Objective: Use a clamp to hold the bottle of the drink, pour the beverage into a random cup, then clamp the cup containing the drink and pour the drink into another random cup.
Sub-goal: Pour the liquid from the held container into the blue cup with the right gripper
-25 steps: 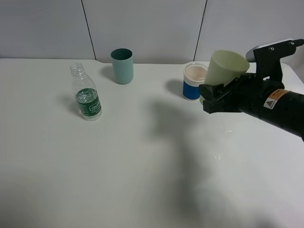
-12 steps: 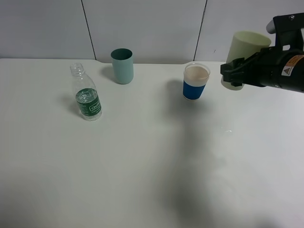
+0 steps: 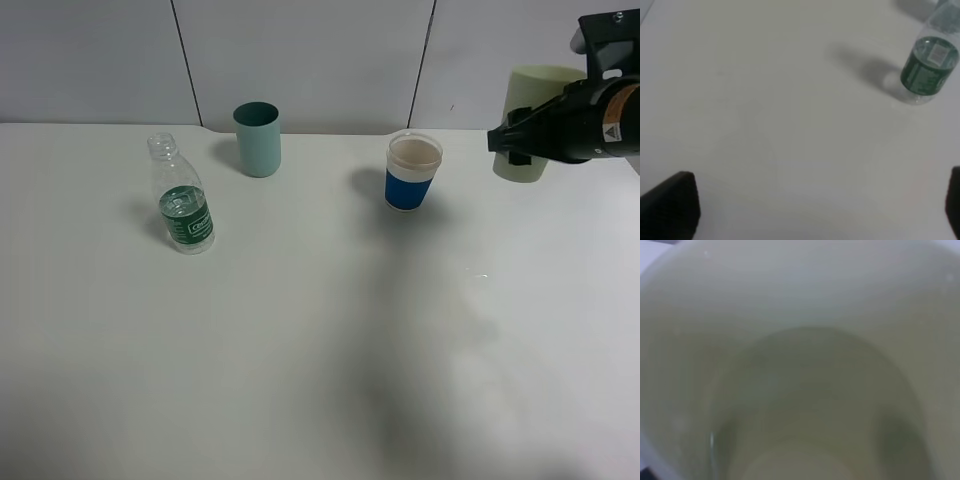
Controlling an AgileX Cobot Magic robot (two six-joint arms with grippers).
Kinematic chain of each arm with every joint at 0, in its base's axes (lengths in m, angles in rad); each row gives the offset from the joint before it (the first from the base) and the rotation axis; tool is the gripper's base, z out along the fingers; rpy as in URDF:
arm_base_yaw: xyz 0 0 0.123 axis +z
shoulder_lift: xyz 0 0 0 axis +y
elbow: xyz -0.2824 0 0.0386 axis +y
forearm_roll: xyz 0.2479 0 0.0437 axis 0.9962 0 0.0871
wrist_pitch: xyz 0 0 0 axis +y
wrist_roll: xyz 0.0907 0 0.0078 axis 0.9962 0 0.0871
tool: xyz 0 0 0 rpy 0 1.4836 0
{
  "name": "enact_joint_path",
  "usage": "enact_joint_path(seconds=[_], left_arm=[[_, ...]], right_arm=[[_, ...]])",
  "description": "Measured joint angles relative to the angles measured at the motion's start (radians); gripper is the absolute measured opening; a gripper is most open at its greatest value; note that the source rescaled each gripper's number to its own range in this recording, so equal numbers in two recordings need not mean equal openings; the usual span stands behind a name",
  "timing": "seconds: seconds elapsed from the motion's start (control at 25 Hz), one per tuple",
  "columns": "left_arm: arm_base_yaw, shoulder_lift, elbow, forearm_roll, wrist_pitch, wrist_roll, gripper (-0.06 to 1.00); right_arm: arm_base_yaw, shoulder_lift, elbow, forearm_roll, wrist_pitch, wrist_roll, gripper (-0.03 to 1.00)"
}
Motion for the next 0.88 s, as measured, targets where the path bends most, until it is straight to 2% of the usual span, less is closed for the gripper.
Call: enact_joint_path(seconds=[0.08, 0.24, 0.36, 0.4, 0.64, 0.88], left_arm=[[0.0, 0.0, 0.0, 0.0, 0.0, 0.0, 1.0], [0.0, 0.0, 0.0, 0.0, 0.0, 0.0, 1.0], [0.0, 0.0, 0.0, 0.0, 0.0, 0.0, 1.0], [0.0, 0.0, 0.0, 0.0, 0.0, 0.0, 1.0], [0.0, 0.0, 0.0, 0.0, 0.0, 0.0, 1.0], [0.0, 0.0, 0.0, 0.0, 0.0, 0.0, 1.0]], right_arm=[[-0.001, 0.013, -0.031, -0.117, 0.037, 0.113, 0.01], [-0.003, 0.048, -0.066, -0.309, 0.051, 0.287, 0.01], [-0.003, 0.069, -0.072, -0.367, 0.055, 0.337, 0.01], [-0.003, 0.096, -0.081, -0.427, 0.067, 0.39, 0.01], [0.048, 0.176, -0.133, -0.568, 0.18, 0.448, 0.01], [0.11, 0.232, -0.178, -0.628, 0.232, 0.449, 0.01]])
